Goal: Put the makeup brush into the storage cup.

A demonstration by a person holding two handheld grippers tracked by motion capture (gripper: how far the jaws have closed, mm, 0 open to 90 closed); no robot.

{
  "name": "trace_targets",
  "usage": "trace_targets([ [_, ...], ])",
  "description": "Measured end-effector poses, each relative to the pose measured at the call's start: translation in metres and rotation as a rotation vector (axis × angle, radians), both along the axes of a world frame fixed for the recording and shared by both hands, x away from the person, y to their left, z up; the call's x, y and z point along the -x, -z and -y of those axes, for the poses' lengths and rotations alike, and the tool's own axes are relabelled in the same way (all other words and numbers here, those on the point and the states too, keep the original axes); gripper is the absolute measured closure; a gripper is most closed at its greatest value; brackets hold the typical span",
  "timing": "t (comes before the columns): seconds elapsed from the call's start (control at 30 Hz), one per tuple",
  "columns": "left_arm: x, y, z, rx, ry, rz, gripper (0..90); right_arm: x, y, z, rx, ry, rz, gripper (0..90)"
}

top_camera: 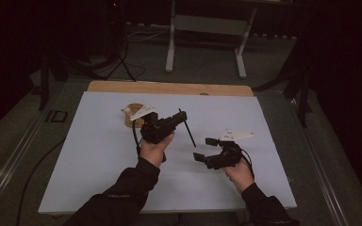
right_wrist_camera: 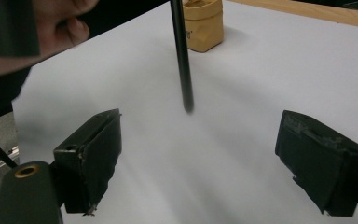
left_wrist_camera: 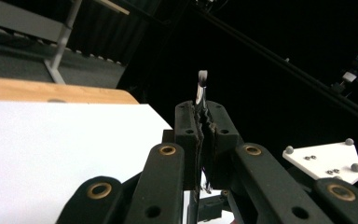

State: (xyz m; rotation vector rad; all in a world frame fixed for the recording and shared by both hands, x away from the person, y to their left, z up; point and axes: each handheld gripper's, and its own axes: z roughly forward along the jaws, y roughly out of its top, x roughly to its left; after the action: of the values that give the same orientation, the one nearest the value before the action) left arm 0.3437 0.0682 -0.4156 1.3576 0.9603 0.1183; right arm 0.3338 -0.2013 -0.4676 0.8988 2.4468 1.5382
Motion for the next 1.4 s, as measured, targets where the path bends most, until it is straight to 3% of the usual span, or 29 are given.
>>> trace_targets([
  [0.17, -0.004, -0.017, -0.010, -0.020, -0.011, 0.041, 86.1, 0.001, -0.002, 0.001, 0.004, 0.011, 0.032, 14.0],
  [0.37, -0.009, -0.036, -0.026, -0.054, -0.041, 0.086, 86.1, 0.001, -0.001, 0.000, 0.015, -0.014, 0.037, 14.2],
  [0.7, -0.017, -0.058, -0.048, -0.133, -0.077, 0.149, 86.1, 0.000, -0.002, 0.002, 0.005, -0.014, 0.049, 14.0],
  [1.03, -0.029, -0.071, -0.064, -0.224, -0.142, 0.220, 86.0, 0.000, -0.001, 0.001, -0.002, -0.026, 0.042, 14.0],
  [1.1, -0.032, -0.074, -0.068, -0.265, -0.165, 0.235, 86.0, 0.000, -0.001, 0.001, -0.004, -0.029, 0.042, 14.0],
  [1.4, -0.046, -0.072, -0.081, -0.347, -0.239, 0.264, 86.0, 0.000, 0.001, 0.000, -0.003, -0.036, 0.033, 14.0],
])
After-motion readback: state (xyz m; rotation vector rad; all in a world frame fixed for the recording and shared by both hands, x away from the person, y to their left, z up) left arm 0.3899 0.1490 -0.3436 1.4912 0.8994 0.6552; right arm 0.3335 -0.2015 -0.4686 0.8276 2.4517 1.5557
